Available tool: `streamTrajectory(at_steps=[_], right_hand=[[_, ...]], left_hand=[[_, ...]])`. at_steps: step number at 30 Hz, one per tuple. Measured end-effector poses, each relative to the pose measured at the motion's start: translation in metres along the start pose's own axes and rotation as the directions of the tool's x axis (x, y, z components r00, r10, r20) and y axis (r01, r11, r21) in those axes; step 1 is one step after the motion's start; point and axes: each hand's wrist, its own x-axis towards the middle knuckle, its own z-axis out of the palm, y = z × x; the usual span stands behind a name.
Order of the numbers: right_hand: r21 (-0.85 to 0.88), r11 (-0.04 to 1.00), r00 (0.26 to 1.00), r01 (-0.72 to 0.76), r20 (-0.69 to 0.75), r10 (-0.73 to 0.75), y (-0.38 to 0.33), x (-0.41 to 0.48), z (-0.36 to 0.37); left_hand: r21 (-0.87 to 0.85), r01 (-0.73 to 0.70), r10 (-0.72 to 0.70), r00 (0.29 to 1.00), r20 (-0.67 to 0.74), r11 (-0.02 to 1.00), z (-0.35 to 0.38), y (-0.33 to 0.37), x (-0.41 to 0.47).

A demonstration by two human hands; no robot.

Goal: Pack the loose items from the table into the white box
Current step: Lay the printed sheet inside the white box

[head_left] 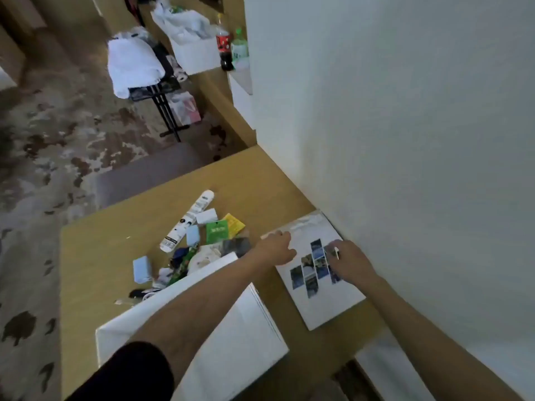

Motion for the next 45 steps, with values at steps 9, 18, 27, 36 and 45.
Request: streamTrajectory(at_steps=[9,18,27,36,45], right_hand=[[-0.337,0.939,0.966,0.069,0.258,0.021,0.068,-0.003,0.047],[-0.318,0.941,0.971,0.116,0.234,-0.040,0.087,0.009,0.051],[0.125,0.992,0.998,0.027,0.061,-0.034,0.055,0.016,0.023],[0.114,0.879,0.873,0.463,0.114,-0.474,-0.133,0.061,-0.050],[0.119,0.553,0.457,0.825,0.435,-0.776,-0.298,-0.018,-0.032]], left_hand=[[0.068,0.248,-0.251,0.967,0.045,0.966,0.029,-0.011,0.059],[-0.087,0.298,-0.293,0.954,0.065,0.951,-0.002,-0.023,0.083],[-0.261,-0.154,0.121,0.983,-0.137,0.953,-0.065,0.014,-0.008],[-0.740,-0.267,-0.379,0.723,-0.577,0.618,-0.063,-0.078,-0.199],[-0.909,-0.075,-0.638,0.689,-0.344,0.409,-0.015,-0.149,-0.334]])
